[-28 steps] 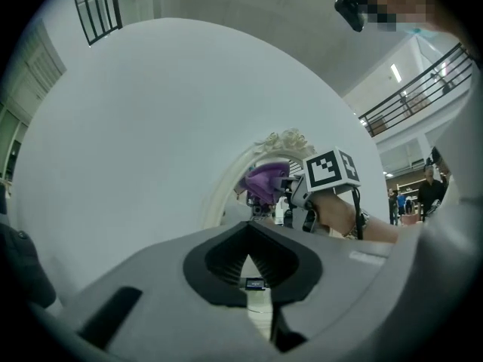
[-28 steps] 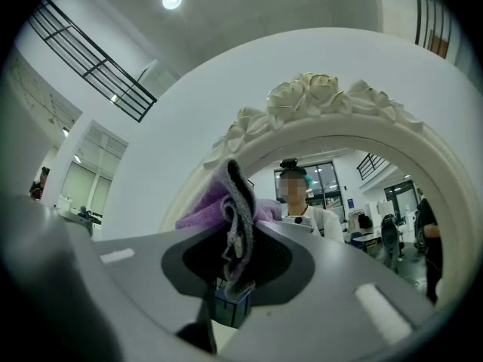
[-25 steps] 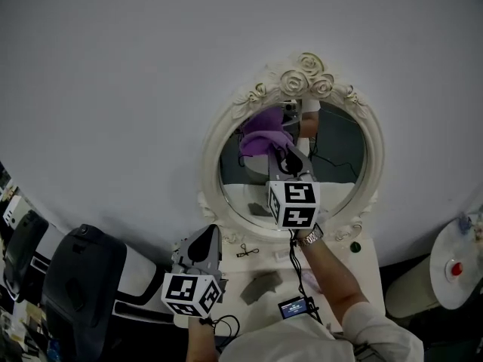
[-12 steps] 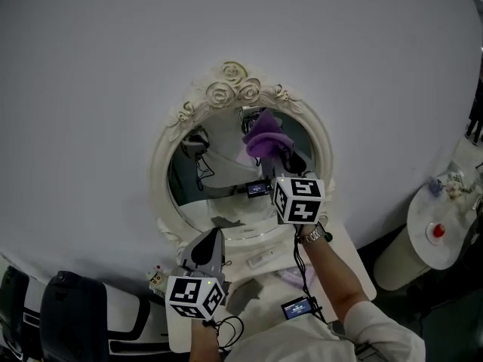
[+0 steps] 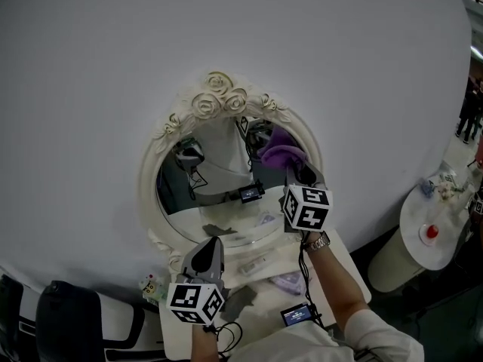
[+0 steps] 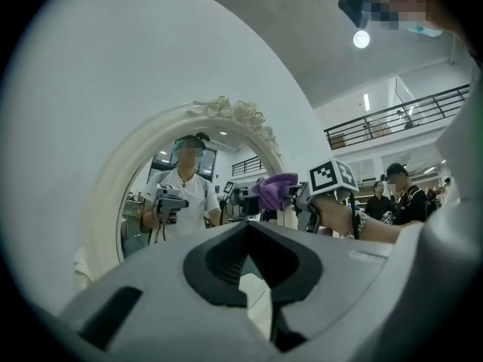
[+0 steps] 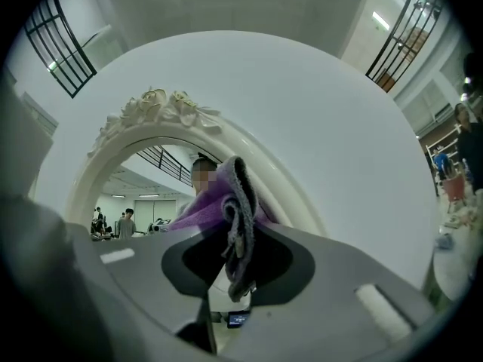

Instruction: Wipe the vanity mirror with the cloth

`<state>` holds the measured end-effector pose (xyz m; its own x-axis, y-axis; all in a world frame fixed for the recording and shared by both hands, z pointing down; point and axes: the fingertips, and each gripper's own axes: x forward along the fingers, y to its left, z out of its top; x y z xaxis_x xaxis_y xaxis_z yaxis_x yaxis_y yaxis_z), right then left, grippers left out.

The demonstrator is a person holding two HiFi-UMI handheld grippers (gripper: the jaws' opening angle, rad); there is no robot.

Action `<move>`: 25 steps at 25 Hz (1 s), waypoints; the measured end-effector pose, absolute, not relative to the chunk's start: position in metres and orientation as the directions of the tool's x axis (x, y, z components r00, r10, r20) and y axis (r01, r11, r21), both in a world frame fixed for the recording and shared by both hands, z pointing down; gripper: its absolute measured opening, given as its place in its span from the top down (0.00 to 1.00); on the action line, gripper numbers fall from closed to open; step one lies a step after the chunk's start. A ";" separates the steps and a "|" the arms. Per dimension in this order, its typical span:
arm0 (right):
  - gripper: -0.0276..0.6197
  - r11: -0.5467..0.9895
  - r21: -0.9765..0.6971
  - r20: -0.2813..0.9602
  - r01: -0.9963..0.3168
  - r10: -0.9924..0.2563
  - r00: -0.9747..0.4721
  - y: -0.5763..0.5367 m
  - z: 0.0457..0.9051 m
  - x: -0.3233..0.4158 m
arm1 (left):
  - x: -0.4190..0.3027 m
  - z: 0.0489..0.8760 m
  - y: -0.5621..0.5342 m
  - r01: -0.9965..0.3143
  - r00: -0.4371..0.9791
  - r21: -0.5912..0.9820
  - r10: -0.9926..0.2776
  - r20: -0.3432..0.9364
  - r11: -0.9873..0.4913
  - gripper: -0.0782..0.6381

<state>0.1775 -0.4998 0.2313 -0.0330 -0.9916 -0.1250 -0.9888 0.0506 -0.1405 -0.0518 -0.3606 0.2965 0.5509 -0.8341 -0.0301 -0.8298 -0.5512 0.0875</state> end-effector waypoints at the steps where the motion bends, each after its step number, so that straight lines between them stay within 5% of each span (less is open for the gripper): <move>1: 0.84 0.062 -0.142 -0.133 -0.988 -0.990 -0.043 -0.499 0.231 0.172 | -0.056 0.299 -0.360 -0.837 0.540 0.090 -0.841 -0.023 -0.539 0.89; 9: 0.84 0.308 -0.065 -0.203 -0.949 -0.935 -0.289 -0.485 0.220 0.050 | -0.116 0.301 -0.338 -0.917 0.391 0.080 -0.920 -0.020 -0.392 0.89; 16: 0.84 0.538 0.010 -0.138 -0.843 -0.834 -0.534 -0.473 0.247 -0.086 | -0.192 0.306 -0.302 -0.978 0.193 0.083 -0.981 -0.020 -0.194 0.89; 25: 0.84 0.584 -0.021 -0.108 -0.812 -0.809 -0.578 -0.474 0.265 -0.150 | -0.249 0.314 -0.271 -0.994 0.059 0.089 -0.998 0.000 -0.059 0.89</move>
